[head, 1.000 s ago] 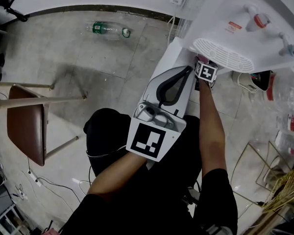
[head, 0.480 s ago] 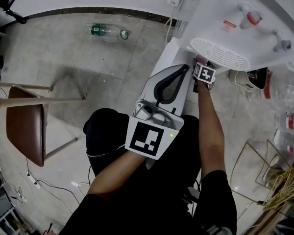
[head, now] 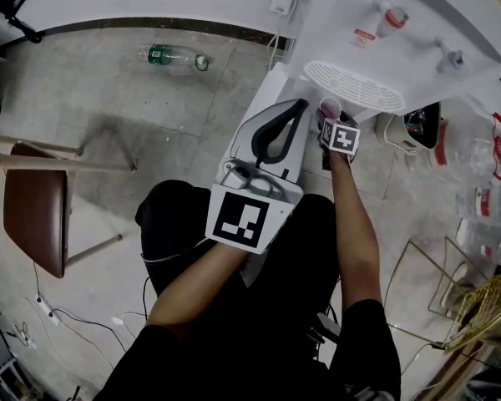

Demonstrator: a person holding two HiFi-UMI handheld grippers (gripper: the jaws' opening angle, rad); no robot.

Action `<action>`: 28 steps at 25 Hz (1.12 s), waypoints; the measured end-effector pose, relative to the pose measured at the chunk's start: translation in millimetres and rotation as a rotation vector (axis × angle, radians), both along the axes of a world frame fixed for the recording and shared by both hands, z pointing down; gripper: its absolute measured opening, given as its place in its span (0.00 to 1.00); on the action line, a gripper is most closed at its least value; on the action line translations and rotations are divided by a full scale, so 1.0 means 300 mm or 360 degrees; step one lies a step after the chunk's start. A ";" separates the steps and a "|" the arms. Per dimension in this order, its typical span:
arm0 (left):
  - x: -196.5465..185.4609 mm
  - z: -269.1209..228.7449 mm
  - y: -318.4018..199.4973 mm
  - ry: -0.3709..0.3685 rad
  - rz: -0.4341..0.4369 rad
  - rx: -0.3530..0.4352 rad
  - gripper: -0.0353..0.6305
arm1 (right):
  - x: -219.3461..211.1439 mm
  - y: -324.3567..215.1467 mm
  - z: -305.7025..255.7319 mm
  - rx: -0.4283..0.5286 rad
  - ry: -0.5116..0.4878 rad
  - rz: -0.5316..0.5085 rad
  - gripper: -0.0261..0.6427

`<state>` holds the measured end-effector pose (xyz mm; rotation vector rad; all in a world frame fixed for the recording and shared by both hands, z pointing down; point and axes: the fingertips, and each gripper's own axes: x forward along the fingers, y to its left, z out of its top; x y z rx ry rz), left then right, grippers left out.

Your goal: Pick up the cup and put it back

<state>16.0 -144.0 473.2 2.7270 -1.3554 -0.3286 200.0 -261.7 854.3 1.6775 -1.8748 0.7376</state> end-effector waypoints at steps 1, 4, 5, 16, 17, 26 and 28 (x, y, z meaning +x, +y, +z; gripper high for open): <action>0.006 -0.014 0.003 -0.0002 -0.0001 0.0019 0.06 | -0.010 0.019 -0.020 -0.0001 -0.0024 -0.0033 0.48; 0.008 -0.060 0.014 0.0004 -0.0024 0.0080 0.06 | -0.045 0.078 -0.095 0.0000 -0.0058 -0.0140 0.48; 0.007 -0.063 0.017 -0.0006 -0.0034 0.0088 0.06 | -0.055 0.099 -0.114 -0.0001 -0.0058 -0.0174 0.48; 0.060 -0.028 0.023 -0.0097 0.0002 0.0080 0.06 | -0.096 0.324 -0.358 0.0012 -0.0115 -0.0428 0.48; 0.061 -0.026 0.020 -0.0098 0.0004 0.0081 0.06 | -0.097 0.344 -0.379 0.0014 -0.0119 -0.0449 0.48; 0.104 0.002 0.001 -0.0111 0.0042 0.0052 0.06 | -0.059 0.457 -0.536 0.0102 -0.0018 -0.0581 0.48; 0.107 0.008 -0.004 -0.0114 0.0046 0.0045 0.06 | -0.061 0.474 -0.575 0.0105 -0.0005 -0.0617 0.48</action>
